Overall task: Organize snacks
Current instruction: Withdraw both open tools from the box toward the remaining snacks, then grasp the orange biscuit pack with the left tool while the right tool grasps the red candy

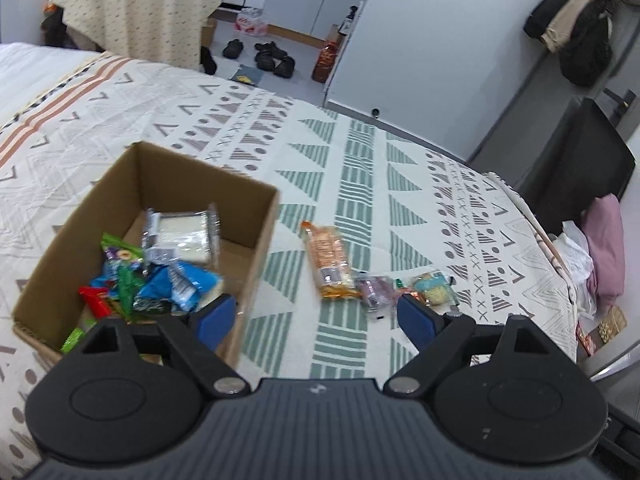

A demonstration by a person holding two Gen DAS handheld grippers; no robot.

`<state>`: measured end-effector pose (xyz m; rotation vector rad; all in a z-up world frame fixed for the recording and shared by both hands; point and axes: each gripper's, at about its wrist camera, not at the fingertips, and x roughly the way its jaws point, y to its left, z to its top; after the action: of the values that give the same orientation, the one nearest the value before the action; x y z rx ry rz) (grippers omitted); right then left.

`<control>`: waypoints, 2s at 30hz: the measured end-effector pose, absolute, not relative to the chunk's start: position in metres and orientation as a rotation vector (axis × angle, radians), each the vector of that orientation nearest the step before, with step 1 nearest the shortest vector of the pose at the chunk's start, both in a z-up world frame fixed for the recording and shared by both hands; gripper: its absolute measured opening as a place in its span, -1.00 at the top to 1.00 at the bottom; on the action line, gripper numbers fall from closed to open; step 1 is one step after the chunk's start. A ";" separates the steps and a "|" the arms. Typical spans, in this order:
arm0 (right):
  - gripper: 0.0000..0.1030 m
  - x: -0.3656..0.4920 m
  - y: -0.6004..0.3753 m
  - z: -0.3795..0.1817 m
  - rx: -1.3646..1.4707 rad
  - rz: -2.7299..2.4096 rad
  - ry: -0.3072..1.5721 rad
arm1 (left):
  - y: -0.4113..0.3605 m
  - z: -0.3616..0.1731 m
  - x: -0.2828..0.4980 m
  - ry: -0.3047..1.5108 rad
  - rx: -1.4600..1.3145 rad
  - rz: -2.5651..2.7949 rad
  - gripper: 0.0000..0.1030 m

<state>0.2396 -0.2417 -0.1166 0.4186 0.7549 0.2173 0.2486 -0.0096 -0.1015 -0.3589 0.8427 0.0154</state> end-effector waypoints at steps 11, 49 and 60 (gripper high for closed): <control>-0.05 0.259 -0.268 -0.145 0.450 0.235 0.763 | -0.042 -0.111 0.268 0.810 -0.286 0.008 -0.66; 0.01 0.348 -0.270 -0.240 0.546 0.376 0.812 | -0.070 -0.218 0.373 0.944 -0.227 0.145 -0.05; 0.33 0.346 -0.255 -0.240 0.432 0.387 0.837 | -0.079 -0.219 0.351 0.963 -0.164 0.132 0.35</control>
<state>0.3464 -0.2554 -0.2397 0.4324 0.8373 0.3871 0.3510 -0.0793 -0.2191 -0.1636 0.9633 0.1320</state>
